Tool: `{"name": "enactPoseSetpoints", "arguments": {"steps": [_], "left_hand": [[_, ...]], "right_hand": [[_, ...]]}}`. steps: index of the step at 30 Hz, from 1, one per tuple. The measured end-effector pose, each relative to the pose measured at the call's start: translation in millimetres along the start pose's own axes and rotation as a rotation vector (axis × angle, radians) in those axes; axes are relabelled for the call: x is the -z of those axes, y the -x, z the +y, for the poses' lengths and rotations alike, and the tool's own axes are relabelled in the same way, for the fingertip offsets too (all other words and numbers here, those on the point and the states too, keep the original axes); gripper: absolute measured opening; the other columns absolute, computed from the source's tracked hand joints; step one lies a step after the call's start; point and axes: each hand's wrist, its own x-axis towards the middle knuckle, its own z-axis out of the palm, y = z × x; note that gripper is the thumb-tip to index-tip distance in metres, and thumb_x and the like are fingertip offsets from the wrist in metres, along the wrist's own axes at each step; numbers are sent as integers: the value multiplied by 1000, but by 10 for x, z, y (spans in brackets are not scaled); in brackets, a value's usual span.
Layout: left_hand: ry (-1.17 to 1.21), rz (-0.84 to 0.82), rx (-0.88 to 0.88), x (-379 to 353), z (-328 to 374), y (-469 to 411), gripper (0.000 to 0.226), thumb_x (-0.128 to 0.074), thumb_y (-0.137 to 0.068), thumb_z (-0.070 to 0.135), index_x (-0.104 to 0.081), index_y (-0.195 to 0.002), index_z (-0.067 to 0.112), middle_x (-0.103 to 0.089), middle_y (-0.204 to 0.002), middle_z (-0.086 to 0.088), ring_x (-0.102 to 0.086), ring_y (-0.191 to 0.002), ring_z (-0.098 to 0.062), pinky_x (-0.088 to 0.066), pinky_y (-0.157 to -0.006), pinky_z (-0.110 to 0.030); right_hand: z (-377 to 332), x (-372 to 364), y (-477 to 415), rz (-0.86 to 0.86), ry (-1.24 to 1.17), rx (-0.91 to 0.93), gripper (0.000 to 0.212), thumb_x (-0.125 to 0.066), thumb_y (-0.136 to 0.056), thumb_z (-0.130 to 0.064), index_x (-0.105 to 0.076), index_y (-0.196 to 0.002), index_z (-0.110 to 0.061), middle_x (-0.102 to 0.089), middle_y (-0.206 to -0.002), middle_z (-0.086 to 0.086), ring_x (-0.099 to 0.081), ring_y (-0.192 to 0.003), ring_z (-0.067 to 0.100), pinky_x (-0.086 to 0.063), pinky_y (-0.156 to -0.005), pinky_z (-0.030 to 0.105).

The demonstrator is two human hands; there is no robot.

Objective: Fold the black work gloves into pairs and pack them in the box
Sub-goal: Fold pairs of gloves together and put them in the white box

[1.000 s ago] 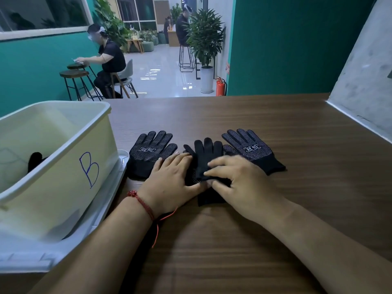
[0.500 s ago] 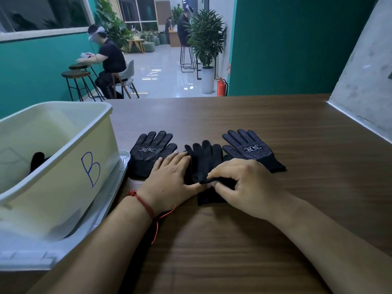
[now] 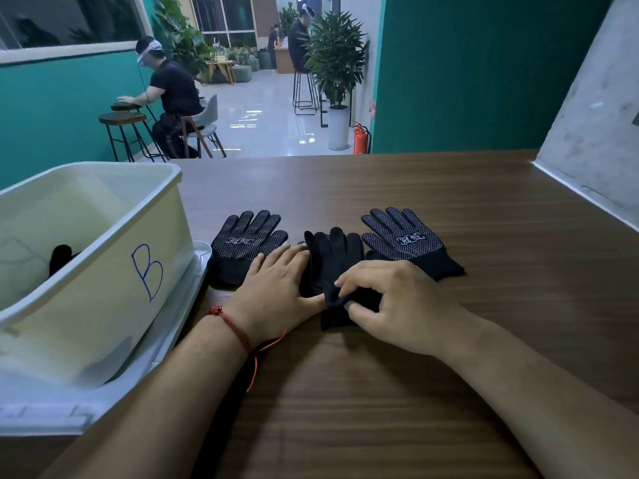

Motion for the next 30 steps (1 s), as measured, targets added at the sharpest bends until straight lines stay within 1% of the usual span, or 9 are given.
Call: {"name": "enactPoseSetpoints", "arguments": {"steps": [2,3,5,7,10,13,16,24,30], "left_hand": [[80,1,-11,47,18,18,110,-39,-68,93,-30,-160,33,-34,-166,13,-17,-160,-11,-14,-131,-47],[152,8,-24,89,16,25,111,-53,-69,89,-29,-161,33,-39,-163,11,-23,-158,-12,-18,-130,-46],[307,22,-44,179,-34,45,114,-83,-73,67,-27,-164,27,-43,-158,9,-31,-152,-10,-24,-128,-37],[334,54,-134,251,-96,52,103,-91,-75,49,-37,-159,26,-44,-156,10,-34,-149,-10,-28,-125,-32],[256,116,-337,271,-135,33,54,-90,-79,37,-65,-126,37,-55,-131,17,-48,-129,-10,-42,-107,-24],[291,84,-416,259,-98,32,23,-85,-83,20,-75,-100,32,-62,-108,14,-60,-104,-8,-42,-83,-11],[322,56,-402,238,-97,32,19,-82,-84,13,-77,-96,28,-64,-101,12,-64,-92,-7,-41,-76,-8],[338,58,-422,249,-78,42,18,-79,-79,3,-72,-85,20,-63,-95,4,-62,-83,-12,-40,-72,-9],[356,62,-404,254,-90,48,19,-75,-82,3,-75,-86,21,-64,-95,8,-63,-87,-10,-39,-73,-6]], "right_hand": [[28,6,3,-14,-21,-25,10,-76,-87,-23,-79,-95,-26,-76,-107,-20,-71,-102,0,-57,-91,30],[42,13,5,-20,-24,-40,10,-76,-87,-24,-79,-96,-27,-77,-107,-21,-70,-102,-1,-57,-91,29],[59,21,7,-34,-18,-60,10,-77,-86,-27,-79,-96,-29,-77,-106,-22,-70,-103,-1,-56,-92,30],[66,26,12,-53,-10,-68,11,-78,-84,-28,-79,-95,-30,-77,-108,-22,-69,-106,-2,-55,-94,30],[59,30,13,-95,12,-61,14,-78,-83,-28,-77,-96,-33,-75,-110,-23,-68,-109,-1,-52,-96,29],[76,20,8,-106,-1,-60,16,-75,-84,-33,-76,-100,-36,-73,-112,-25,-68,-109,0,-53,-96,32],[106,2,6,-111,-26,-59,18,-74,-86,-37,-75,-104,-36,-71,-114,-25,-68,-110,2,-54,-96,34],[118,1,5,-117,-73,29,16,-82,-88,-17,-80,-99,-28,-74,-114,-21,-68,-111,-1,-55,-97,31],[159,103,15,-208,-128,-7,17,-84,-90,-31,-85,-106,-31,-73,-123,-25,-65,-122,-5,-50,-108,29]]}}
